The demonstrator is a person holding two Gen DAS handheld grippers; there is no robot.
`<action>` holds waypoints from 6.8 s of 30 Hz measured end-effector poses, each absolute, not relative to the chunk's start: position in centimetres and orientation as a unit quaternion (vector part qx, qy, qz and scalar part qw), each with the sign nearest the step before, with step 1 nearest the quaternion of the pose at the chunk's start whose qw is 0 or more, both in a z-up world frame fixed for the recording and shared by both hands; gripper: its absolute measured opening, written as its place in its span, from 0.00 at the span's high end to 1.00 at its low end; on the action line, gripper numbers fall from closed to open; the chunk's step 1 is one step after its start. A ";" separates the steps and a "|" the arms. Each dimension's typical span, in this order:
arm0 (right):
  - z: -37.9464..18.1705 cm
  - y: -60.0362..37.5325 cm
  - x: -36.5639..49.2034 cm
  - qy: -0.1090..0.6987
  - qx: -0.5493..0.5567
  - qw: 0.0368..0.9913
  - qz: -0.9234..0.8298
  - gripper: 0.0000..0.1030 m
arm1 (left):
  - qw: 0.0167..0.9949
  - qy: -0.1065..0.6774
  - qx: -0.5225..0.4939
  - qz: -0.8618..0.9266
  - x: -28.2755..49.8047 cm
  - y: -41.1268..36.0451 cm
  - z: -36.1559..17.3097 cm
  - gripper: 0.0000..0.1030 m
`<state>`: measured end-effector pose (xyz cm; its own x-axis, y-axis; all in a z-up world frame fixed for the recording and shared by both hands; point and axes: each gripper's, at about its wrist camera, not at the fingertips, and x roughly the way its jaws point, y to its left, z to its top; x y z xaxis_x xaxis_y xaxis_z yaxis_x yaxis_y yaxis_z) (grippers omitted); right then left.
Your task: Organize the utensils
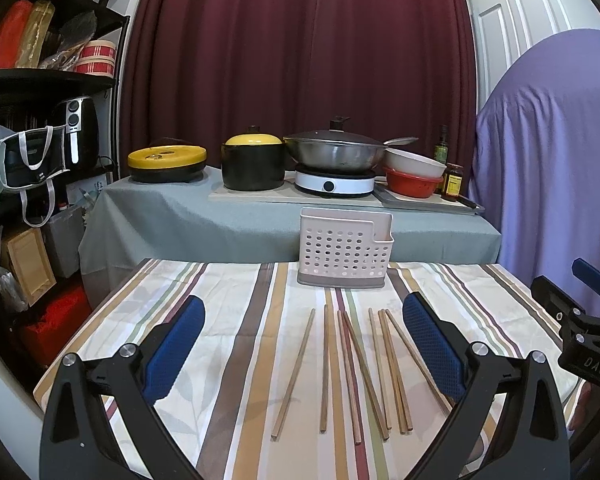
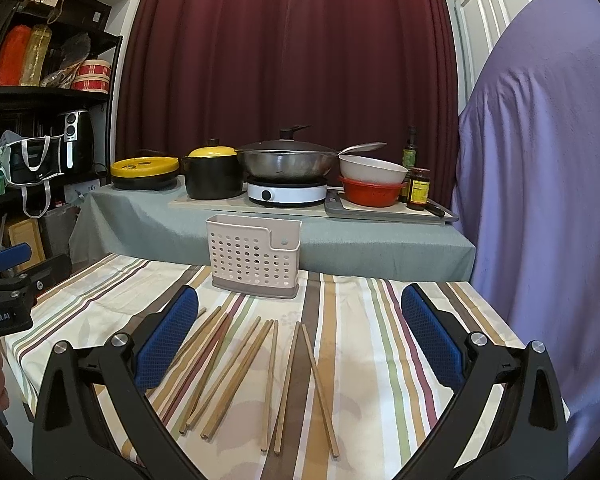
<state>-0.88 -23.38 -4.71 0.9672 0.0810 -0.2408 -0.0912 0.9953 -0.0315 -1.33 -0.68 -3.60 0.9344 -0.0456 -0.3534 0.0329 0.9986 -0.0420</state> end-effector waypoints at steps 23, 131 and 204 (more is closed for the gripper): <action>-5.0 -23.3 -1.2 0.116 -0.021 0.992 0.043 0.04 | 0.984 0.175 -0.020 -0.016 -1.8 -0.3 -3.6 0.06; -21.2 -28.3 2.9 0.279 0.011 0.957 0.075 0.73 | 0.946 0.323 0.013 -0.026 3.0 0.7 -18.6 0.54; -5.3 -26.7 3.8 0.093 -0.016 0.992 0.089 0.94 | 0.989 0.145 -0.011 -0.036 2.4 2.8 -2.8 0.94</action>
